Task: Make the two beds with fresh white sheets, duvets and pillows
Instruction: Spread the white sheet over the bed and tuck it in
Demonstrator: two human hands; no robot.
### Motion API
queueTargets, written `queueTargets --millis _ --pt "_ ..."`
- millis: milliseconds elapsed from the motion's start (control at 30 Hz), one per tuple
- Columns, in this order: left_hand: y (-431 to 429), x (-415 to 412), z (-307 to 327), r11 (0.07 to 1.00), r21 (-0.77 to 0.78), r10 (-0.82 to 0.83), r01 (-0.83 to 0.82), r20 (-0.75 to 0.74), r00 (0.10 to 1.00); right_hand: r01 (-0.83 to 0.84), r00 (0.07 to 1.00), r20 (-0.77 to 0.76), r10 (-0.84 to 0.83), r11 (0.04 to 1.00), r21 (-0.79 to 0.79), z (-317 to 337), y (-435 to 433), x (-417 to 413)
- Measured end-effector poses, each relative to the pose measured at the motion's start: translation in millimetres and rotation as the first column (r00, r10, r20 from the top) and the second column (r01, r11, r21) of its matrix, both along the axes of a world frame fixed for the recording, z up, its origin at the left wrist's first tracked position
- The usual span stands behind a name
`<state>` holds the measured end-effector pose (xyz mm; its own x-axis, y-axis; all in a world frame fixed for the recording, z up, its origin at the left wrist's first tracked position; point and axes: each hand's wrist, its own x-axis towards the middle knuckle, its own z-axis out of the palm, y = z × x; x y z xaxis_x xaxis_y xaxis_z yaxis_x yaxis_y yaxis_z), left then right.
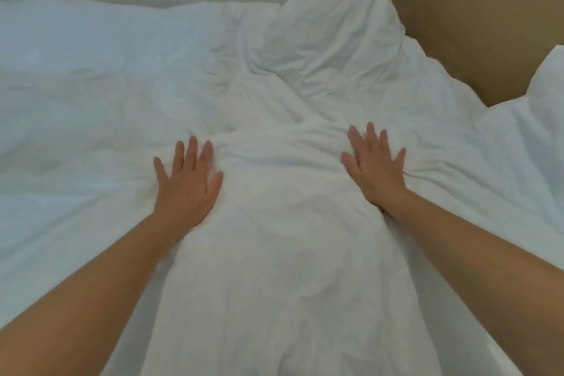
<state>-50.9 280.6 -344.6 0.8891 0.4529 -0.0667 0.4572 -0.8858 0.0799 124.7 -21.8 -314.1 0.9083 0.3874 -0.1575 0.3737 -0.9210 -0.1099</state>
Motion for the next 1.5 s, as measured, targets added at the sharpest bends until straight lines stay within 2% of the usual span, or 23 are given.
queueTargets --millis 67,133,200,233,367,433,500,533,600,667,733,767,800,867,933,1033,1167,1233,1300,1367,1500 --pt "-6.4 -8.6 -2.9 0.996 0.035 -0.074 0.077 -0.059 0.995 -0.099 0.995 -0.03 0.097 0.99 -0.102 -11.9 1.2 -17.7" --pt "2.8 -10.7 2.1 0.996 0.062 -0.061 0.067 -0.099 0.993 -0.043 0.998 -0.055 0.035 0.988 -0.148 -13.3 4.1 -17.8" --pt "27.3 -21.8 12.8 0.994 0.105 -0.009 0.023 -0.136 0.991 0.047 0.993 -0.105 -0.056 0.995 -0.087 -0.1 21.0 -18.6" --pt "43.0 -32.3 18.3 0.992 0.125 0.017 0.001 -0.146 0.989 0.04 0.992 -0.115 -0.046 0.998 -0.053 5.8 34.4 -23.6" --pt "108.4 -72.8 47.2 0.978 0.145 0.168 -0.147 -0.148 0.975 -0.203 0.973 -0.109 0.203 0.979 0.019 28.3 100.5 -52.0" --pt "140.9 -88.0 57.8 0.964 0.048 0.265 -0.262 -0.258 0.929 -0.278 0.95 -0.133 0.282 0.96 0.042 36.0 135.0 -65.7" --pt "165.1 -110.2 52.6 0.96 0.049 0.273 -0.277 -0.406 0.872 -0.369 0.921 -0.113 0.373 0.928 0.052 32.4 166.2 -79.1" --pt "173.9 -121.1 47.9 0.963 0.082 0.266 -0.256 -0.421 0.867 -0.398 0.911 -0.104 0.4 0.917 0.038 28.3 178.3 -84.6" --pt "187.3 -133.5 48.0 0.968 0.145 0.242 -0.205 -0.325 0.914 -0.412 0.911 -0.063 0.408 0.909 -0.068 22.7 197.6 -89.3" --pt "200.8 -125.9 62.9 0.955 0.225 0.222 -0.191 -0.122 0.967 -0.373 0.921 0.079 0.381 0.922 -0.104 26.1 213.5 -84.4" --pt "215.4 -112.5 77.7 0.928 0.261 0.246 -0.264 0.099 0.964 -0.308 0.914 0.286 0.289 0.951 0.023 33.6 224.4 -76.5" --pt "216.1 -109.3 77.2 0.926 0.204 0.297 -0.318 0.127 0.947 -0.262 0.924 0.31 0.224 0.961 0.087 32.3 226.0 -75.0" --pt "210.1 -110.2 67.8 0.926 0.121 0.35 -0.359 0.092 0.932 -0.219 0.949 0.258 0.184 0.969 0.115 26.8 224.4 -78.1" --pt "182.9 -117.2 29.7 0.935 0.002 0.354 -0.355 -0.064 0.933 -0.163 0.985 0.052 0.162 0.987 0.0 0.2 214.8 -97.0" --pt "163.4 -125.9 -3.6 0.941 0.005 0.335 -0.337 -0.146 0.931 -0.166 0.985 -0.076 0.157 0.978 -0.131 -26.5 207.0 -113.6" --pt "180.0 -118.4 -9.3 0.93 0.018 0.366 -0.366 -0.106 0.925 -0.213 0.977 -0.019 0.212 0.972 -0.102 -32.3 216.5 -93.3" --pt "190.5 -124.4 -13.2 0.91 0.05 0.414 -0.412 -0.179 0.893 -0.34 0.937 0.013 0.349 0.92 -0.196 -30.0 202.3 -64.4" --pt "179.9 -113.3 -7.9 0.873 -0.058 0.473 -0.485 -0.143 0.869 -0.343 0.931 0.048 0.361 0.914 -0.218 -24.8 177.0 -51.3" --pt "155.6 -82.9 -1.2 0.872 -0.167 0.45 -0.46 -0.098 0.888 -0.334 0.929 0.068 0.363 0.905 -0.264 -13.7 146.1 -33.0" --pt "114.9 -46.3 2.0 0.905 -0.216 0.361 -0.366 -0.063 0.93 -0.276 0.945 0.085 0.317 0.907 -0.318 -4.3 109.1 -14.2" --pt "32.0 7.0 -2.0 0.959 -0.147 0.24 -0.242 -0.031 0.97 -0.082 0.992 0.062 0.108 0.943 -0.322 3.1 29.6 17.3"
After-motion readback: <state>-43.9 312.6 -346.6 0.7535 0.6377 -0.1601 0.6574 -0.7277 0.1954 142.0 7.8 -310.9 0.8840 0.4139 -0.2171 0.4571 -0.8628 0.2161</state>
